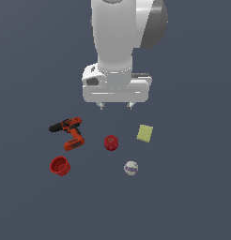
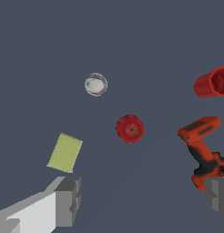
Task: Pick up a designated object from a clutter of objects.
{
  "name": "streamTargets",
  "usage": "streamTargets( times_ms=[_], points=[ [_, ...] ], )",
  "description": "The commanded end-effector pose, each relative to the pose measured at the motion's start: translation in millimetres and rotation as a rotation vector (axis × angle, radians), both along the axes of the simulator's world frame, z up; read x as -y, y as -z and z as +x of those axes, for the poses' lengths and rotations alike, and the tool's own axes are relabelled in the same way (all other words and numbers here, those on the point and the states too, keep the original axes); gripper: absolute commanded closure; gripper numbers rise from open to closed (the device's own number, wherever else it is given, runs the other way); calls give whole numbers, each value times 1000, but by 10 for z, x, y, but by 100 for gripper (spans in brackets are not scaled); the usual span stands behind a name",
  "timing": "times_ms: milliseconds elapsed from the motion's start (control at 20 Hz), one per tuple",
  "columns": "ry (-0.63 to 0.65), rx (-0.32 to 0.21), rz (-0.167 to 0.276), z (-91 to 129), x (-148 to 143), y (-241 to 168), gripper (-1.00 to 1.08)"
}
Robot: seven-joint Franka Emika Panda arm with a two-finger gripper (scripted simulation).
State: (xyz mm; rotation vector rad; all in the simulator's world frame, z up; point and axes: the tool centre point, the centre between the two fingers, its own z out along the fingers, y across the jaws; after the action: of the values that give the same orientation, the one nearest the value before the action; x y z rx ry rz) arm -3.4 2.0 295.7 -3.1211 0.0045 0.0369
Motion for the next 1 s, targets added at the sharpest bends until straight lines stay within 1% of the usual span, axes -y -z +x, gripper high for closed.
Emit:
streamTargets(
  times_ms=[0, 550, 950],
  points=[
    [0, 0, 0, 0, 0, 0, -92],
    [14, 26, 14, 61, -11, -110, -92],
    [33, 24, 7, 69, -100, 35, -92]
  ],
)
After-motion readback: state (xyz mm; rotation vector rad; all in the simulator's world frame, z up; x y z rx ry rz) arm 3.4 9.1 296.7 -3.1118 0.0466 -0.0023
